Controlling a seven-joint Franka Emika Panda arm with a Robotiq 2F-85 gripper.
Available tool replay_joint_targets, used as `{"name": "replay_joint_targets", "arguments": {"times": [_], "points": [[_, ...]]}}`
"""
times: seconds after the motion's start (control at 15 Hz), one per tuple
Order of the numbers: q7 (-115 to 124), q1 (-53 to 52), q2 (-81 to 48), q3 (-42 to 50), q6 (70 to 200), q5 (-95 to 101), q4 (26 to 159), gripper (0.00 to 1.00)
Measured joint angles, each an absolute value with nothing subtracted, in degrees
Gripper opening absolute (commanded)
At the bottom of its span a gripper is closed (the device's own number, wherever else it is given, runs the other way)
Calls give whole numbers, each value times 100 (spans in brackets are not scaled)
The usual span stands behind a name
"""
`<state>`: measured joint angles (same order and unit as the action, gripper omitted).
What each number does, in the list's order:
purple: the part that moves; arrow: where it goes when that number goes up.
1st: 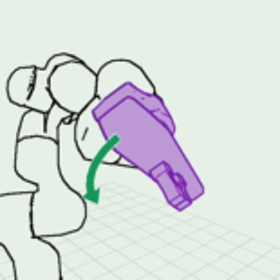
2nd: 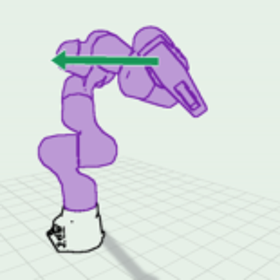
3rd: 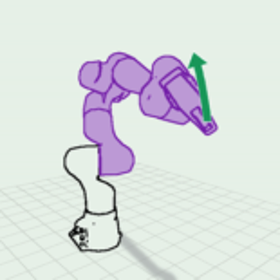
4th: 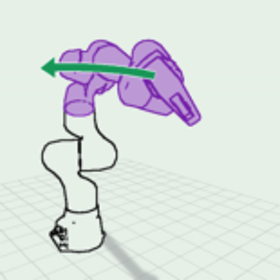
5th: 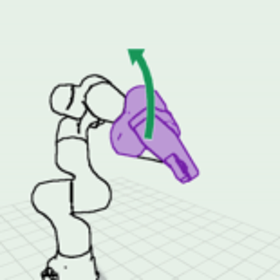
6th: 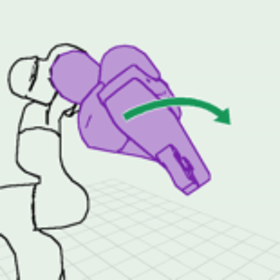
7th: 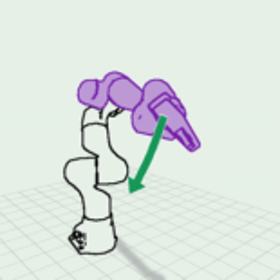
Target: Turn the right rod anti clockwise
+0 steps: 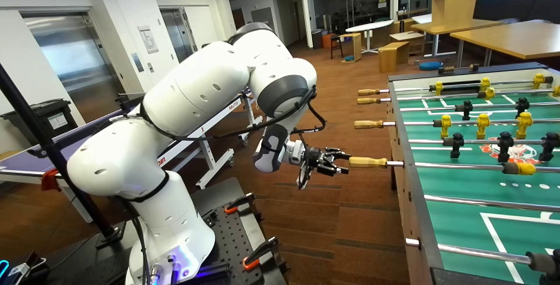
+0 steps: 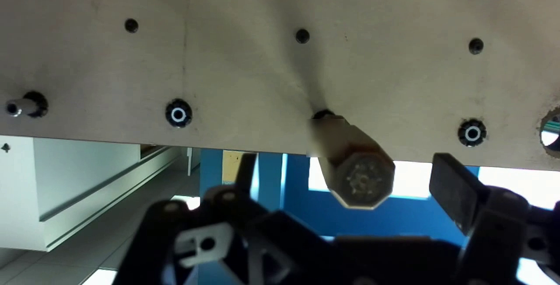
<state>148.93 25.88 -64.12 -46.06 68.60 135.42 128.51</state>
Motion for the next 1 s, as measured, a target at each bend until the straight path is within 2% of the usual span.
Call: {"name": "replay_joint_targets", "arguments": {"times": [0.8,0.87,0.93,1.0], "points": [[14893,2672,-6521,-4619,6596,13705,12851,100],[14893,2672,-6521,-4619,6596,13705,12851,90],[14893,2672,-6521,-4619,6596,13705,12851,74],[14893,2672,-6521,-4619,6596,13705,12851,66]]}}
